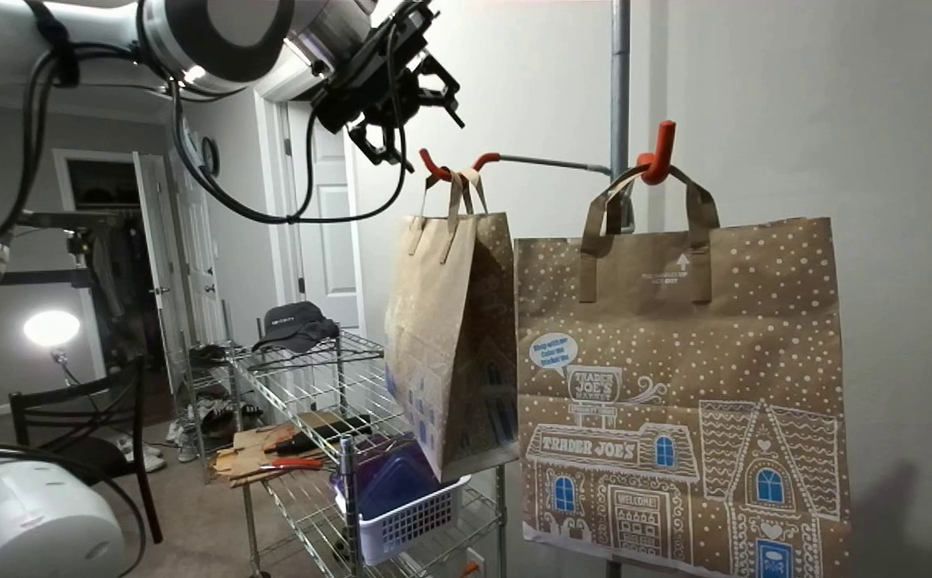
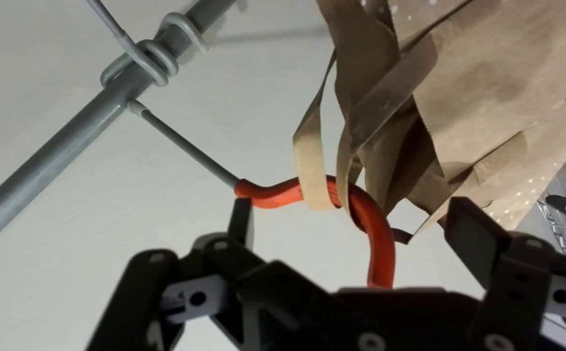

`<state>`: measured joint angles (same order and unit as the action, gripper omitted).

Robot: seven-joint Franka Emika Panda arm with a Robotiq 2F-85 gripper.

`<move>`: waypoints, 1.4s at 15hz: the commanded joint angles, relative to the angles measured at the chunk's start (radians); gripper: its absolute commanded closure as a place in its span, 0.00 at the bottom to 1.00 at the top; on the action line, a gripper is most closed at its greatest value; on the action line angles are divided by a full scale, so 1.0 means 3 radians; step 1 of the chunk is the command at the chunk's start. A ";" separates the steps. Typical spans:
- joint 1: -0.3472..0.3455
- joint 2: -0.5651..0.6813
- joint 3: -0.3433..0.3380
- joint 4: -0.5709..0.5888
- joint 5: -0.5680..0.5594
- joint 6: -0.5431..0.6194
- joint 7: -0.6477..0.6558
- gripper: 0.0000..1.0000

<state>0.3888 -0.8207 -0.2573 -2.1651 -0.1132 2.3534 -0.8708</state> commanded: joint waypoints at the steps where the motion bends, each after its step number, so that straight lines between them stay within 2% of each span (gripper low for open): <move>1: -0.0128 0.0039 0.0105 0.0039 0.0051 -0.0147 -0.0230 0.00; 7: -0.0257 0.0133 0.0019 0.0057 0.0012 -0.0032 -0.0443 0.00; 13: -0.0259 0.0341 -0.0188 0.0099 0.0248 0.0182 -0.0510 0.00; 16: -0.0245 0.0381 -0.0219 0.0158 0.0418 0.0081 -0.0529 0.00; 21: -0.0255 0.0332 -0.0221 0.0242 0.0475 -0.0238 -0.0712 0.00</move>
<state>0.3166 -0.7230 -0.3217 -2.1217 -0.0182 2.3376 -1.0106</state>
